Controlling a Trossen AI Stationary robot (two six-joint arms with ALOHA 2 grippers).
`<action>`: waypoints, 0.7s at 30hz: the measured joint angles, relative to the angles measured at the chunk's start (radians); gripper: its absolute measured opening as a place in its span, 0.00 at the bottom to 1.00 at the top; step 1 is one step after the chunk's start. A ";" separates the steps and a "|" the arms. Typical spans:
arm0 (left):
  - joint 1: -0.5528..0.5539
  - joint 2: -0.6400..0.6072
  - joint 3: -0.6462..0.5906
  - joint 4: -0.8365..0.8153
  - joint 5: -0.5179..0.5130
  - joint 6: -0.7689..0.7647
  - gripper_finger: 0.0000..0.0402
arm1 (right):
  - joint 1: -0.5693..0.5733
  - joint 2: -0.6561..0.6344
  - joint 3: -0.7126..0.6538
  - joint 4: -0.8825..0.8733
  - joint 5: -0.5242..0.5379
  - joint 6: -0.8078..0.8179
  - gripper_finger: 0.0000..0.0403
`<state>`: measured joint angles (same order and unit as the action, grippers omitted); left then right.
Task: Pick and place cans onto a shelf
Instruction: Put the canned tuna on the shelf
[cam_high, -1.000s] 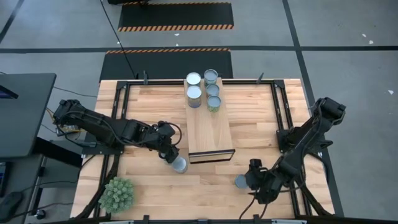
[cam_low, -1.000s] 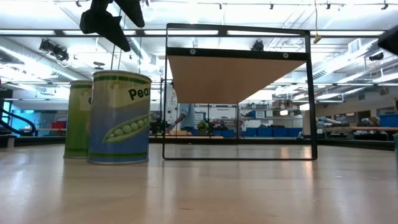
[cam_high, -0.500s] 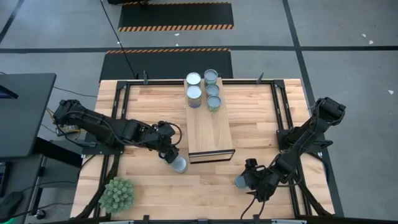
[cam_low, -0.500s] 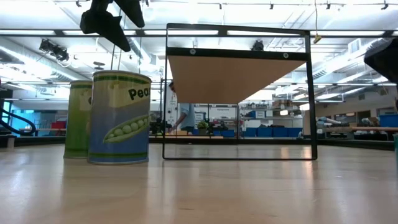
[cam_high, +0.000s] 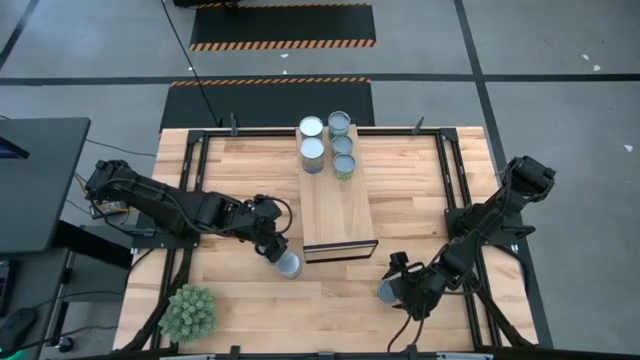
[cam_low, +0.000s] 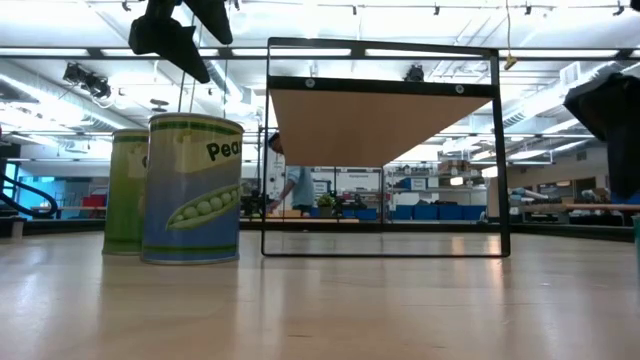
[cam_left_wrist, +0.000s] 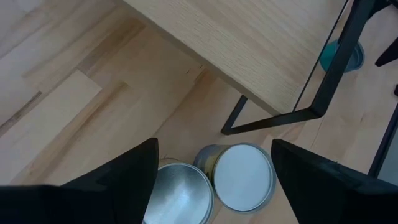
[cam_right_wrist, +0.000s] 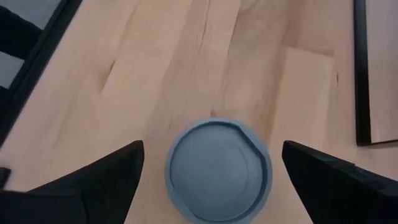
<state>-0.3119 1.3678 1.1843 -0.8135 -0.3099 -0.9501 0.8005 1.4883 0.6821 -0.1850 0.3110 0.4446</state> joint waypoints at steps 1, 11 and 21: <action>0.000 0.000 0.000 0.000 0.000 0.000 0.79 | -0.001 0.000 -0.005 0.003 -0.002 0.000 0.97; 0.000 0.000 0.000 0.000 0.000 0.000 0.79 | -0.007 -0.001 -0.058 0.068 -0.018 -0.051 0.97; 0.000 0.000 0.000 0.000 0.000 -0.006 0.79 | -0.050 -0.001 -0.133 0.176 -0.056 -0.100 0.94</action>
<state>-0.3119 1.3678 1.1843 -0.8135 -0.3099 -0.9561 0.7506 1.4876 0.5488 -0.0086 0.2551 0.3448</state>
